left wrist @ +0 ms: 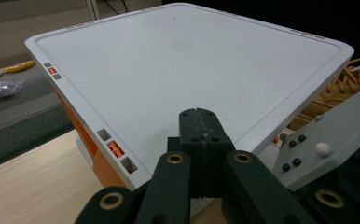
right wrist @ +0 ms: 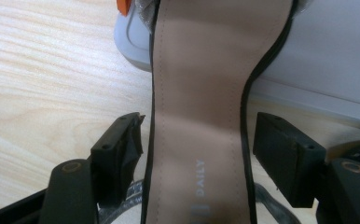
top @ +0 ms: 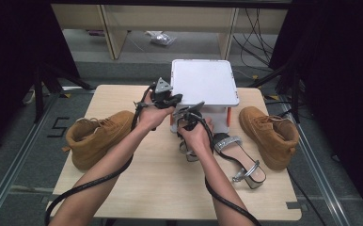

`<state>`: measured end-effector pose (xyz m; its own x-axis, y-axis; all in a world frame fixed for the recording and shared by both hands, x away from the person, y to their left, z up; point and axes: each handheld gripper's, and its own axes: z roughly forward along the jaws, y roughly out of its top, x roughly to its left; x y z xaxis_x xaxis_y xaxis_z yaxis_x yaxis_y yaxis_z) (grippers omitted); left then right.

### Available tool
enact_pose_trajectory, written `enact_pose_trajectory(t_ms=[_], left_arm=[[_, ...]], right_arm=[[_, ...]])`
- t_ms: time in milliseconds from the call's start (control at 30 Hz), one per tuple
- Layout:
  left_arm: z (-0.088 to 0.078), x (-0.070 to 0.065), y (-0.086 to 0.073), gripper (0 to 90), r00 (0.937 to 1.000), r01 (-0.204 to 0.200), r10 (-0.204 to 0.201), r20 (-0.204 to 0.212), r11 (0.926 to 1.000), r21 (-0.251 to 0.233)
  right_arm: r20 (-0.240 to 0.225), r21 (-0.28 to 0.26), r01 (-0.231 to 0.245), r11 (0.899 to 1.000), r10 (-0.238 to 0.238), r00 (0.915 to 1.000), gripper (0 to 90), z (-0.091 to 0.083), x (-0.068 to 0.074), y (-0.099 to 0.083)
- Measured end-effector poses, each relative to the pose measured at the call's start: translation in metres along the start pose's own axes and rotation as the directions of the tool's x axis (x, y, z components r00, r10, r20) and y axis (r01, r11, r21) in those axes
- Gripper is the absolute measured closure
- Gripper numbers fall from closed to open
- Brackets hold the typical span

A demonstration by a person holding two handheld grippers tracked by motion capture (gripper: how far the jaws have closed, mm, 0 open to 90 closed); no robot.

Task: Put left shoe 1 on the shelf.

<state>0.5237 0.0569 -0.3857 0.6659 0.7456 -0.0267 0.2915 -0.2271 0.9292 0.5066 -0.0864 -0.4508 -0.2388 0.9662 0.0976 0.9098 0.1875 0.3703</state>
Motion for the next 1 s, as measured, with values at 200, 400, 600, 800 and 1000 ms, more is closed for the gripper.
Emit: enact_pose_trajectory(t_ms=[200,400,600,800,1000], left_arm=[[0.000,0.000,0.000,89.9,1.0000,-0.003,0.003,0.001,1.0000,0.001],[0.000,0.000,0.000,89.9,1.0000,-0.005,0.005,0.000,1.0000,0.001],[0.000,0.000,0.000,89.9,1.0000,-0.007,0.007,-0.002,1.0000,0.002],[0.000,0.000,0.000,89.9,1.0000,-0.007,0.007,-0.003,1.0000,0.003],[0.000,-0.001,0.000,89.9,1.0000,-0.009,0.009,-0.004,1.0000,0.004]], right_arm=[[-0.046,-0.020,-0.034,0.999,0.033,0.9984,34.7,-0.017,-0.004,-0.006],[-0.053,-0.083,-0.028,0.996,0.024,0.9983,41.4,-0.043,-0.009,-0.016],[-0.044,-0.106,-0.009,0.994,0.005,0.9990,60.0,-0.062,-0.016,-0.030],[-0.062,-0.098,0.029,0.995,-0.035,0.9975,75.7,-0.074,-0.026,-0.043],[-0.065,-0.091,0.042,0.995,-0.048,0.9967,88.4,-0.083,-0.033,-0.057]])
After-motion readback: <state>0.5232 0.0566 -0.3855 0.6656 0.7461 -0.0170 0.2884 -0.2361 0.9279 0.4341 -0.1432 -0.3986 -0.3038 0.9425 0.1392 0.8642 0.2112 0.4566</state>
